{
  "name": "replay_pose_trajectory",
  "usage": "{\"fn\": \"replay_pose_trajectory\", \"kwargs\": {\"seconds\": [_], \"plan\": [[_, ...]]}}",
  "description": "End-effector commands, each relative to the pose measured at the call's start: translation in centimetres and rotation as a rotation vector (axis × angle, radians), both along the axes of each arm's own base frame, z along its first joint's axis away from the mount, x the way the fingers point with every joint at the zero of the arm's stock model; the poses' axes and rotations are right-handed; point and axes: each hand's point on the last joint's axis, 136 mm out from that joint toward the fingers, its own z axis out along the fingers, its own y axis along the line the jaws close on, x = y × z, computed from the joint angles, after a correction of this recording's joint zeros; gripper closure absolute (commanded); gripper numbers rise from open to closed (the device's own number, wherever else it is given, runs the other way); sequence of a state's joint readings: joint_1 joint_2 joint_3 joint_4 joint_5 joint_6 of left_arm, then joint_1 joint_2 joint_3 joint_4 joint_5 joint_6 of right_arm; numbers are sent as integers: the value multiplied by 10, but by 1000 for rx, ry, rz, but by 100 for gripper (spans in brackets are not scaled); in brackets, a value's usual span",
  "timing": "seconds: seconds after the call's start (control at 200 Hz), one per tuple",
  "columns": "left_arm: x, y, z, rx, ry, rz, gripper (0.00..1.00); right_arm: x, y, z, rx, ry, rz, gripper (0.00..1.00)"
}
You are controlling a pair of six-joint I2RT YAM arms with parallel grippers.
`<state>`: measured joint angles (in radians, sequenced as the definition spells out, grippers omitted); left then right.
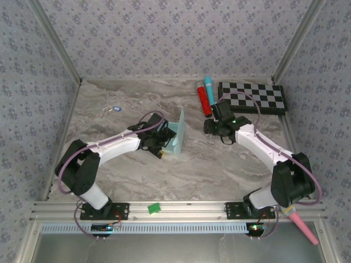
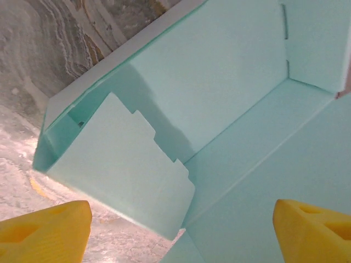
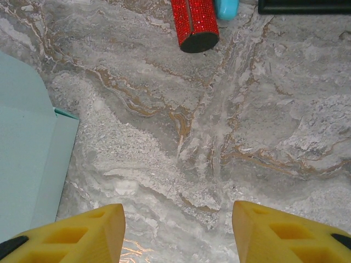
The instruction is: Fold the paper box
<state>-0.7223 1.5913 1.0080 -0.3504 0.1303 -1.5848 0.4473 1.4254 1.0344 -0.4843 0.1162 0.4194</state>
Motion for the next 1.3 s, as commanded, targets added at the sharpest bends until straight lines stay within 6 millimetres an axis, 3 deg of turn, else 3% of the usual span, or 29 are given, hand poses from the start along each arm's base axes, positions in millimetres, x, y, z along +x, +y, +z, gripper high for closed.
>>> {"fn": "replay_pose_trajectory", "kwargs": {"seconds": [0.0, 0.205, 0.32, 0.43, 0.525, 0.58, 0.714, 0.794, 0.999, 1.294], "plan": [[-6, 18, 15, 118, -61, -98, 14, -2, 1, -10, 25, 27, -13, 44], [0, 48, 49, 291, -204, -182, 14, 0, 12, -23, 68, 53, 15, 44], [9, 71, 56, 413, -257, -237, 17, 0, 20, -33, 100, 78, 31, 46], [21, 91, 49, 499, -272, -355, 28, 0, 31, -43, 141, 99, 31, 47], [29, 106, 32, 541, -246, -428, 46, -1, 42, -54, 165, 122, 42, 49], [41, 101, 25, 526, -288, -473, 53, -1, 49, -60, 171, 136, 53, 52], [52, 105, 0, 552, -234, -518, 87, -1, 67, -72, 187, 167, 84, 65], [57, 104, -14, 540, -205, -541, 97, 1, 76, -78, 196, 175, 93, 74], [60, 77, -30, 418, -209, -603, 100, 13, 100, -92, 265, 191, 142, 85], [36, 50, -37, 301, -199, -655, 100, 38, 126, -103, 331, 224, 212, 85]]}}
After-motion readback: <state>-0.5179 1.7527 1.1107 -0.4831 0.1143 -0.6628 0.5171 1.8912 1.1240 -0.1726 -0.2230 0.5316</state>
